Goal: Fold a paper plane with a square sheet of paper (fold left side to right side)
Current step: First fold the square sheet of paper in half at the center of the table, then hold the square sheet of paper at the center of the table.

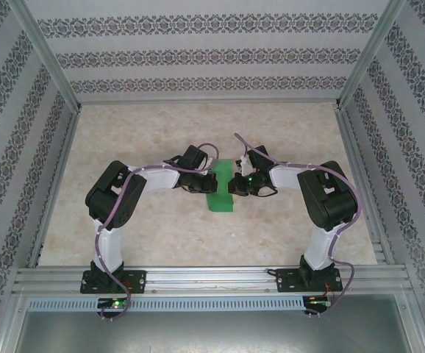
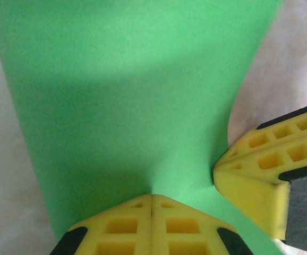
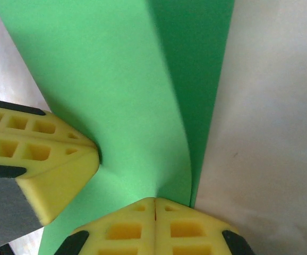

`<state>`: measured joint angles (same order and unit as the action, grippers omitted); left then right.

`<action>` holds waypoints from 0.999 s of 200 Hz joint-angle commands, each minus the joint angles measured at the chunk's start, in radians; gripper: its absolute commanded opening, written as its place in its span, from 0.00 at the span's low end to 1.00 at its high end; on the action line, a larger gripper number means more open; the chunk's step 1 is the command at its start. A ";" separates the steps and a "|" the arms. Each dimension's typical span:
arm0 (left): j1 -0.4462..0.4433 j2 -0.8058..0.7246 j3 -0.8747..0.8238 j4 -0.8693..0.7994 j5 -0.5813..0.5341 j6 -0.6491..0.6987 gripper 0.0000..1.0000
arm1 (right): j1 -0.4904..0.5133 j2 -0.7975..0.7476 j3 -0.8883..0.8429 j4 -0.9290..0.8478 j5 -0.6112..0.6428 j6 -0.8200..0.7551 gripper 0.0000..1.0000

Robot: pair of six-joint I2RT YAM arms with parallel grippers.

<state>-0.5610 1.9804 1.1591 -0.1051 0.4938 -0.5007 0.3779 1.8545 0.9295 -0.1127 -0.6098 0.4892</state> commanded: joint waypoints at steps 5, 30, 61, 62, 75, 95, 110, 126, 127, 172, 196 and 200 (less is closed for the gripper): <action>0.000 0.026 0.003 -0.039 -0.012 0.021 0.00 | 0.013 0.051 -0.026 -0.083 0.103 -0.030 0.00; 0.000 0.039 -0.006 -0.039 -0.014 0.016 0.00 | 0.015 0.041 -0.016 -0.076 0.088 -0.032 0.00; -0.001 0.046 -0.024 -0.028 -0.015 0.005 0.00 | 0.015 0.014 0.006 -0.066 0.045 -0.028 0.00; -0.001 0.046 -0.025 -0.028 -0.015 0.005 0.00 | 0.015 0.013 0.008 -0.066 0.042 -0.028 0.00; 0.000 0.046 -0.028 -0.025 -0.016 0.005 0.00 | 0.013 -0.010 0.021 -0.066 0.025 -0.019 0.00; -0.001 0.046 -0.029 -0.028 -0.021 0.005 0.00 | 0.010 -0.046 0.046 -0.064 -0.007 -0.009 0.00; -0.001 0.046 -0.028 -0.025 -0.020 0.004 0.00 | 0.005 -0.066 0.055 -0.050 -0.022 0.000 0.00; -0.001 0.046 -0.027 -0.021 -0.019 0.001 0.00 | -0.001 -0.064 0.062 -0.017 -0.041 0.020 0.00; -0.001 0.046 -0.028 -0.022 -0.019 0.001 0.00 | -0.002 -0.063 0.063 -0.014 -0.041 0.020 0.00; -0.002 0.040 -0.028 -0.025 -0.019 0.001 0.00 | 0.005 0.021 0.121 0.056 -0.081 0.067 0.00; -0.003 0.038 -0.028 -0.026 -0.018 0.002 0.00 | 0.010 0.066 0.153 0.070 -0.073 0.076 0.00; -0.003 0.038 -0.028 -0.026 -0.018 0.002 0.00 | 0.010 0.075 0.158 0.071 -0.073 0.077 0.00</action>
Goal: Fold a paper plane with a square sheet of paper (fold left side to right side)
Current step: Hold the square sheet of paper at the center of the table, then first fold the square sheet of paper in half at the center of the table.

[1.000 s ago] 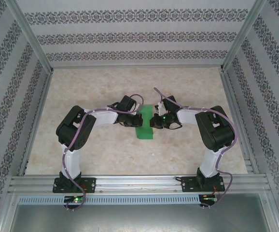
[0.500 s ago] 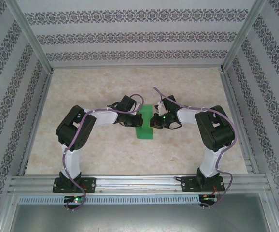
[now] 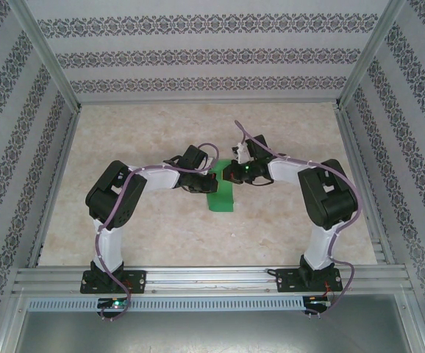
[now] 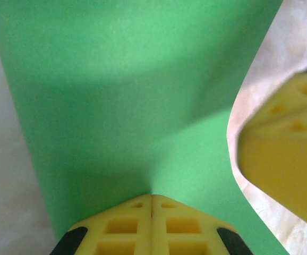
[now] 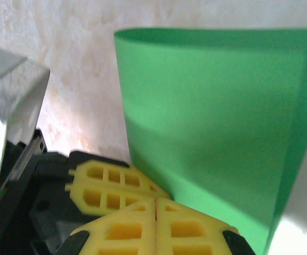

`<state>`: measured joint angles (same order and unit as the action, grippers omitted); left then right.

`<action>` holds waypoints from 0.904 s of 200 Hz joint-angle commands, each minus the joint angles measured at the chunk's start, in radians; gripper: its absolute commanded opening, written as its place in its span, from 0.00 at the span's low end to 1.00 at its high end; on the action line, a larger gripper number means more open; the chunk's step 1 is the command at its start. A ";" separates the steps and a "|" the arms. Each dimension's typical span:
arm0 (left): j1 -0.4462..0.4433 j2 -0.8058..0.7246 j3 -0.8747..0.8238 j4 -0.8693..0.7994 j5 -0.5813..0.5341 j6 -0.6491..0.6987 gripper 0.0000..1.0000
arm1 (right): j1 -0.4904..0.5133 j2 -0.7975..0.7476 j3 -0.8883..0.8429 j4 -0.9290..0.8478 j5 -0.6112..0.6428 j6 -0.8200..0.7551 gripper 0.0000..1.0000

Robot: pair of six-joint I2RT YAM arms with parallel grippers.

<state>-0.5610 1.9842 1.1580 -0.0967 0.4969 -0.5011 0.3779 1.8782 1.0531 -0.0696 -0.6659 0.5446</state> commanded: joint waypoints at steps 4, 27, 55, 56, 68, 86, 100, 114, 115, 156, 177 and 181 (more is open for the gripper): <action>-0.003 0.034 -0.026 -0.034 -0.020 0.002 0.00 | 0.011 0.059 0.041 0.027 -0.017 0.022 0.00; -0.002 0.033 -0.028 -0.035 -0.020 0.004 0.00 | 0.010 0.094 0.068 0.025 -0.013 0.017 0.00; -0.004 0.027 -0.033 -0.036 -0.023 0.004 0.00 | 0.011 0.126 0.079 0.008 0.013 0.012 0.00; -0.004 0.026 -0.034 -0.035 -0.023 0.004 0.00 | 0.011 0.128 0.078 0.007 0.014 0.012 0.00; -0.004 0.024 -0.036 -0.038 -0.021 0.001 0.00 | 0.013 0.138 0.078 -0.009 0.034 0.007 0.00; -0.004 0.012 -0.050 -0.031 -0.013 -0.008 0.00 | 0.010 0.150 0.072 -0.035 0.067 -0.002 0.00; -0.006 -0.001 -0.069 -0.016 -0.002 -0.020 0.00 | 0.011 0.158 0.070 -0.059 0.092 -0.010 0.00; -0.006 -0.015 -0.092 -0.006 0.002 -0.031 0.00 | 0.007 0.165 0.068 -0.075 0.116 -0.014 0.00; -0.006 -0.017 -0.094 -0.007 0.003 -0.031 0.00 | 0.007 0.164 0.067 -0.076 0.117 -0.015 0.00; -0.017 -0.070 -0.196 0.018 0.007 -0.072 0.00 | -0.002 0.163 0.065 -0.097 0.127 -0.027 0.00; -0.026 -0.097 -0.267 0.050 0.008 -0.101 0.00 | -0.004 0.163 0.064 -0.096 0.126 -0.028 0.00; -0.027 -0.102 -0.279 0.055 0.007 -0.106 0.00 | -0.004 0.163 0.064 -0.097 0.126 -0.028 0.00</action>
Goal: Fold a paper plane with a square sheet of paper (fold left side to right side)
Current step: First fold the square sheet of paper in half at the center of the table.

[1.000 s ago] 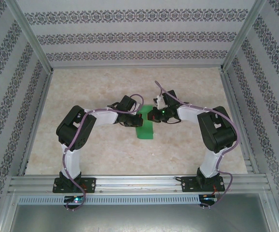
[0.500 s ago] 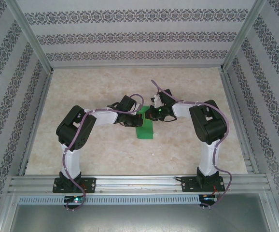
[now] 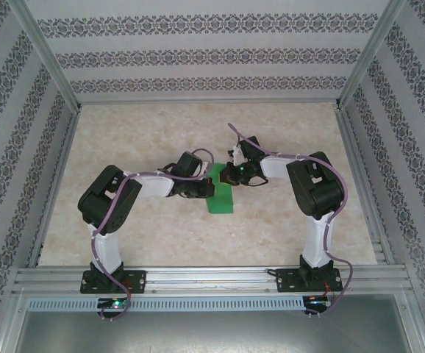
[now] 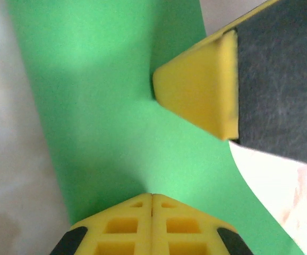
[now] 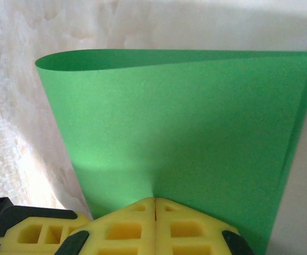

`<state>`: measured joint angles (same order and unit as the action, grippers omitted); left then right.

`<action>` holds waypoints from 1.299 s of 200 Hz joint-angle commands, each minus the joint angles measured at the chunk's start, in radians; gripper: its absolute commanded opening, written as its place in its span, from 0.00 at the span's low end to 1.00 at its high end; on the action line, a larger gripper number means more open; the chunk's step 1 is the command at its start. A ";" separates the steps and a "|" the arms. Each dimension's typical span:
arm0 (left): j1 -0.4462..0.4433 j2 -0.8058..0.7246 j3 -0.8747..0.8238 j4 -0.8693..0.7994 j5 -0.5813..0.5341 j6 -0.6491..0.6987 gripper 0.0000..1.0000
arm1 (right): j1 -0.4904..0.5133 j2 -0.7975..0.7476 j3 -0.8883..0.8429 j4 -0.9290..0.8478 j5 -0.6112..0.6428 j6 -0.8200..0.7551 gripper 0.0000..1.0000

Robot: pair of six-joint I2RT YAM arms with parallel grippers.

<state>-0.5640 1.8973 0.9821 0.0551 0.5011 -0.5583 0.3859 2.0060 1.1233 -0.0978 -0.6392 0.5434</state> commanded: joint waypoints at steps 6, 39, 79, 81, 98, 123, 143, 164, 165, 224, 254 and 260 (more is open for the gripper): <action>-0.027 -0.022 -0.122 -0.088 0.004 -0.058 0.00 | -0.012 0.035 -0.005 -0.068 0.099 -0.028 0.00; -0.046 -0.058 -0.204 -0.048 0.010 -0.100 0.00 | -0.012 0.036 -0.003 -0.072 0.099 -0.027 0.00; -0.052 -0.128 -0.266 -0.049 0.000 -0.115 0.00 | -0.012 0.039 -0.002 -0.074 0.092 -0.031 0.00; -0.053 -0.131 -0.266 -0.051 0.000 -0.114 0.00 | -0.012 0.039 -0.002 -0.074 0.091 -0.032 0.00; -0.050 -0.152 -0.257 -0.055 0.009 -0.112 0.00 | -0.011 0.039 -0.005 -0.071 0.083 -0.034 0.00; -0.035 -0.178 -0.219 -0.055 0.026 -0.113 0.00 | -0.010 0.038 -0.016 -0.057 0.070 -0.029 0.00; -0.014 -0.193 -0.178 -0.035 0.042 -0.115 0.00 | -0.010 0.032 -0.032 -0.039 0.061 -0.022 0.00; -0.004 -0.186 -0.120 -0.030 0.056 -0.100 0.00 | -0.010 0.025 -0.042 -0.027 0.058 -0.016 0.00; -0.004 -0.186 -0.116 -0.030 0.058 -0.099 0.00 | -0.010 0.025 -0.042 -0.026 0.058 -0.016 0.00; -0.008 -0.053 -0.014 0.002 0.118 -0.087 0.00 | -0.007 0.027 -0.055 -0.009 0.055 -0.009 0.00; -0.018 -0.013 -0.022 0.028 0.131 -0.097 0.00 | -0.007 0.026 -0.055 -0.012 0.056 -0.010 0.00; -0.020 -0.009 -0.027 0.030 0.132 -0.100 0.00 | -0.007 0.027 -0.055 -0.012 0.057 -0.010 0.00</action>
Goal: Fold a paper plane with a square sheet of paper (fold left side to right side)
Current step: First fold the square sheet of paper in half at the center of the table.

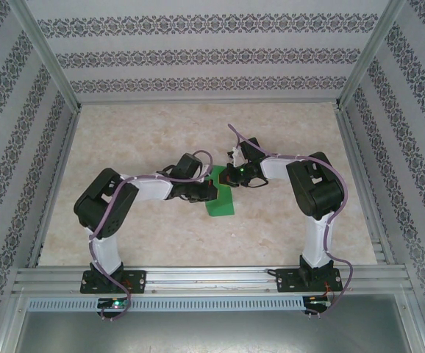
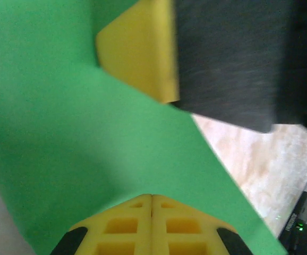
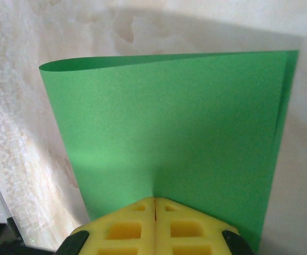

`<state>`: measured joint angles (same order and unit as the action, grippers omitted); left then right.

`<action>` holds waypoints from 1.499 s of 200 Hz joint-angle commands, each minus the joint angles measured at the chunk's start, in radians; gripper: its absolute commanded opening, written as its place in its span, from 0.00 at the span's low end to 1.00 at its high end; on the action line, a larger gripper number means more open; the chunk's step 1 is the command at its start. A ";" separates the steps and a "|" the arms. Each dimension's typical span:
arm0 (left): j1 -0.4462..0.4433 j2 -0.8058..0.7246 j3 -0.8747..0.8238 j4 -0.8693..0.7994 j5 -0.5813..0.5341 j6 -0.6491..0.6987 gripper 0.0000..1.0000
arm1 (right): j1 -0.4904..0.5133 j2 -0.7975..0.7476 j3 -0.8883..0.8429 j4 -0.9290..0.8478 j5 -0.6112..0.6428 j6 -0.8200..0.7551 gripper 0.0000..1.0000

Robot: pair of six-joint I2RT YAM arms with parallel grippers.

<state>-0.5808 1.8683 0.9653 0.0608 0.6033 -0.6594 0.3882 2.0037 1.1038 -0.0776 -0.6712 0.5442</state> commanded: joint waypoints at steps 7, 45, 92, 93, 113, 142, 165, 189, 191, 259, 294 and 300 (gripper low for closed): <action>-0.005 0.021 -0.019 0.030 0.030 -0.001 0.00 | -0.008 0.030 -0.036 -0.032 0.090 -0.010 0.00; -0.016 0.016 -0.070 0.024 0.036 -0.004 0.00 | -0.009 0.033 -0.036 -0.037 0.095 -0.008 0.00; -0.040 -0.011 -0.146 0.012 0.043 0.000 0.00 | -0.013 0.034 -0.039 -0.047 0.110 -0.009 0.00; -0.039 -0.012 -0.147 0.013 0.043 0.000 0.00 | -0.012 0.035 -0.039 -0.047 0.110 -0.009 0.00; -0.045 -0.035 -0.171 0.007 0.039 0.000 0.00 | -0.014 0.035 -0.043 -0.047 0.111 -0.009 0.00; -0.058 -0.065 -0.197 -0.004 0.038 -0.005 0.00 | -0.016 0.033 -0.045 -0.047 0.115 -0.008 0.00; -0.070 -0.083 -0.213 -0.012 0.036 -0.010 0.00 | -0.018 0.035 -0.047 -0.047 0.114 -0.006 0.00; -0.080 -0.095 -0.236 -0.010 0.035 -0.025 0.00 | -0.017 0.035 -0.046 -0.046 0.114 -0.008 0.00; -0.080 -0.097 -0.237 -0.011 0.035 -0.025 0.00 | -0.017 0.034 -0.046 -0.046 0.114 -0.008 0.00; -0.103 -0.138 -0.294 -0.009 0.023 -0.059 0.00 | -0.018 0.032 -0.045 -0.046 0.110 -0.009 0.00; -0.100 -0.187 -0.300 -0.011 0.012 -0.064 0.00 | -0.017 0.021 -0.054 -0.036 0.103 -0.010 0.00; -0.098 -0.200 -0.294 -0.014 0.012 -0.063 0.00 | -0.017 0.018 -0.056 -0.032 0.101 -0.008 0.00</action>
<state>-0.6579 1.7088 0.6888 0.1600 0.6132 -0.7086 0.3885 2.0006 1.0935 -0.0639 -0.6720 0.5468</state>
